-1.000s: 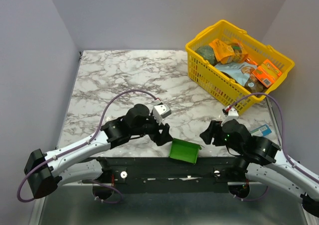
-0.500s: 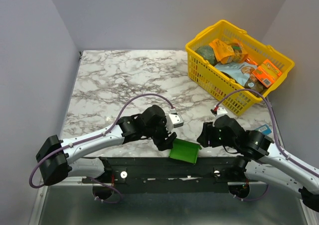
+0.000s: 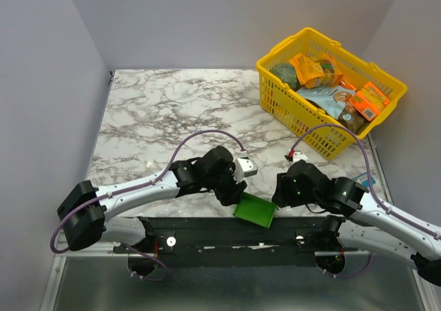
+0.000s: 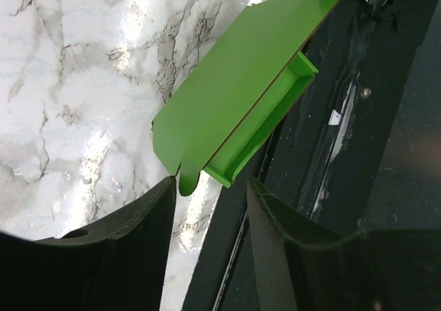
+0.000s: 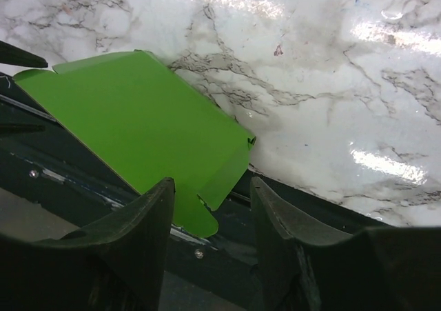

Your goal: Fold the paper box

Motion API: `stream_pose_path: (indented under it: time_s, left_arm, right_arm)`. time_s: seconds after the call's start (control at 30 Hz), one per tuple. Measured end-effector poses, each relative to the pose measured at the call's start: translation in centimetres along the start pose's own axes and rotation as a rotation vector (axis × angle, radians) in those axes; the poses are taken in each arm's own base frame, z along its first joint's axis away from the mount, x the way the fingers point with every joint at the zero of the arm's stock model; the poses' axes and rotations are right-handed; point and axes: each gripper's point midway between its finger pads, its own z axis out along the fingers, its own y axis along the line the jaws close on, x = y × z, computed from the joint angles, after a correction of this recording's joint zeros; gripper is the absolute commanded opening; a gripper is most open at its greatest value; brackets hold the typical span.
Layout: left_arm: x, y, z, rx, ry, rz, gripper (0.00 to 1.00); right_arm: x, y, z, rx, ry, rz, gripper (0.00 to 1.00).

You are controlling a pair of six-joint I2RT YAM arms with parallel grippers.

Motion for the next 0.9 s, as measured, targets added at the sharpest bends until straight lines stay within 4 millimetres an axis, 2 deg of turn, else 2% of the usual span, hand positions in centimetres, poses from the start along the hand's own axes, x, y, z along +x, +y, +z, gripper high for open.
stream_pose_path:
  time_s: [0.13,0.3,0.57,0.77,0.9]
  left_arm:
    - [-0.3,0.1,0.2,-0.004,-0.013,0.002,0.52]
    - [-0.5,0.4,0.7,-0.01,-0.017,0.004,0.54]
    - [-0.7,0.6,1.0,-0.01,-0.024,0.023,0.56]
    - [-0.7,0.9,1.7,-0.011,-0.015,0.03,0.56]
    - [-0.7,1.2,2.3,-0.017,-0.002,0.031,0.56]
  right_arm:
    - [0.4,0.2,0.1,0.0,0.015,0.004,0.61]
    - [0.0,0.2,-0.6,0.001,-0.003,0.021,0.66]
    - [-0.6,1.1,-2.0,-0.073,-0.045,0.033,0.65]
    - [-0.2,2.0,-3.0,-0.153,-0.037,0.01,0.63]
    - [0.6,2.1,-2.8,-0.154,0.008,-0.005,0.62]
